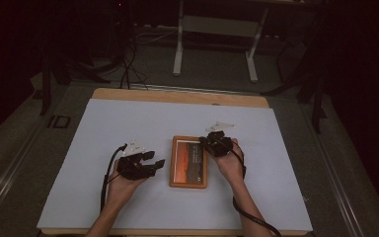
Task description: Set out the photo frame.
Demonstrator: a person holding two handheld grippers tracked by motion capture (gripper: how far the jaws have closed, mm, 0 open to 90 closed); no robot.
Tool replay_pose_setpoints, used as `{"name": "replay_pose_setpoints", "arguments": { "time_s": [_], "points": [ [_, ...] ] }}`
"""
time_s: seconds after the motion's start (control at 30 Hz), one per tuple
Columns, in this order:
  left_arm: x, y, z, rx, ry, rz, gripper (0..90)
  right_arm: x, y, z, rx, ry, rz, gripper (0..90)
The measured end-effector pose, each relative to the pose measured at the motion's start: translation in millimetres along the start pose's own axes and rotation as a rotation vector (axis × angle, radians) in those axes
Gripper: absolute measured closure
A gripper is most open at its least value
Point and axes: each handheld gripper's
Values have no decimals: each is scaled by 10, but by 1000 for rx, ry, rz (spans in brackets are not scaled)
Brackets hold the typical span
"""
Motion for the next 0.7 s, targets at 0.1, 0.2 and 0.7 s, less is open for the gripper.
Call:
{"name": "replay_pose_setpoints", "arguments": {
  "time_s": [0.1, 0.2, 0.7],
  "points": [
    [-1, 1, -2, 3, -3, -3, 446, 0, -21, 9, -2, 6, 4, 898],
    [0, 3, -1, 5, -4, -5, 444, -2, -46, 22, -6, 8, 12, 898],
    [6, 15, 12, 17, -8, -25, 434, 110, -195, 103, 6, 58, 58, 898]
  ]
}}
Point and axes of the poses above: each handheld gripper's, and its own axes: z roughly forward along the jaws, x roughly out of its underside, y roughly to its left, and after that the axes turned 13 degrees about x, right-handed
